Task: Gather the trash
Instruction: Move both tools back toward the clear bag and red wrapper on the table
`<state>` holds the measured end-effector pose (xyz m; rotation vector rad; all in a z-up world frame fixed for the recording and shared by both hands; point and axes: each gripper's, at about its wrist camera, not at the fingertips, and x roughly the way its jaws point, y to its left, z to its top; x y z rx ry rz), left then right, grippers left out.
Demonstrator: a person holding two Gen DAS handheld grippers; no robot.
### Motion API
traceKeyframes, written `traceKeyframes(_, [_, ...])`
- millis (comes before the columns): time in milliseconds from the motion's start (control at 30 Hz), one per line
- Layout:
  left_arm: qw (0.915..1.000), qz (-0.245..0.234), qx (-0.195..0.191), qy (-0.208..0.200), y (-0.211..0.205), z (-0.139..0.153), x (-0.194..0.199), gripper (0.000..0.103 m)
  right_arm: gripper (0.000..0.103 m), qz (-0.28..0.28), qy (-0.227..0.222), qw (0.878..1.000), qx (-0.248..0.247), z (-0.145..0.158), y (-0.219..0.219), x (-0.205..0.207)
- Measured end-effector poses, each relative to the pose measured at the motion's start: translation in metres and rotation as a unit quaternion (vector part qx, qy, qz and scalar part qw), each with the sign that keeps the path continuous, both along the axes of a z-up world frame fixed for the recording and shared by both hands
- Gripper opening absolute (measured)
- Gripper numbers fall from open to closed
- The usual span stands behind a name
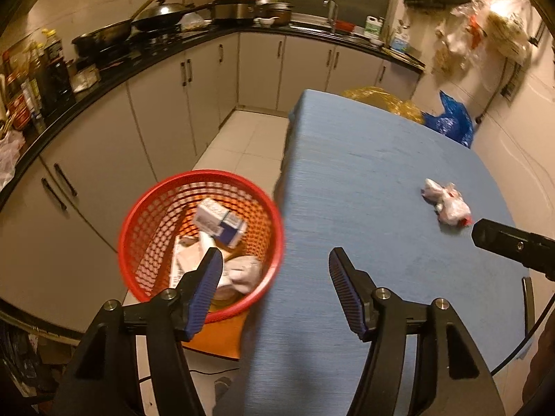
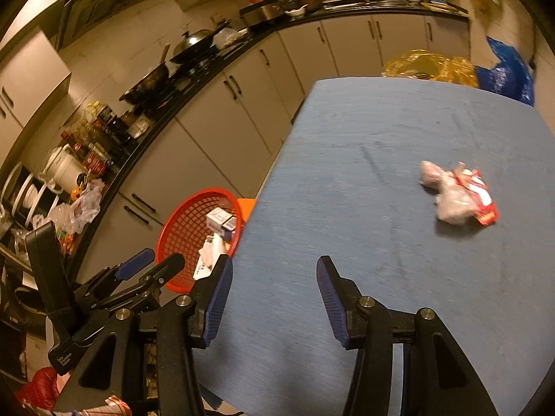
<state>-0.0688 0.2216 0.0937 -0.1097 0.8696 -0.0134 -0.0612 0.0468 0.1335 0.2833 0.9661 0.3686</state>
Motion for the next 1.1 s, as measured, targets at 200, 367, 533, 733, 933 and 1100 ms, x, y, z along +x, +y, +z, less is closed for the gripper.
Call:
traceKeyframes(200, [0.9994, -0.034, 0.006, -0.003, -0.038, 0.004, 0.004, 0.063, 0.055, -0.035, 0.000, 0.999, 0.005, 0.001, -0.043, -0.010])
traceKeyframes(367, [0.9983, -0.058, 0.006, -0.001, -0.069, 0.004, 0.008, 0.063, 0.055, -0.065, 0.006, 0.998, 0.006, -0.002, -0.078, -0.017])
traceKeyframes(533, [0.9966, -0.083, 0.004, 0.004, -0.099, 0.001, 0.013, 0.063, 0.055, -0.099, 0.012, 0.995, 0.007, -0.008, -0.119, -0.023])
traceKeyframes(733, [0.9946, -0.103, -0.001, 0.013, -0.132, -0.004, 0.018, 0.063, 0.055, -0.132, 0.028, 0.991, 0.006, -0.021, -0.168, -0.018])
traceKeyframes(933, [0.9929, -0.115, -0.007, 0.027, -0.152, -0.010, 0.020, 0.063, 0.055, -0.137, 0.046, 0.990, 0.010, -0.036, -0.201, 0.011])
traceKeyframes(1100, [0.9932, -0.112, -0.006, 0.031, -0.157, -0.007, 0.024, 0.063, 0.055, -0.114, 0.066, 0.991, 0.001, -0.056, -0.212, 0.049])
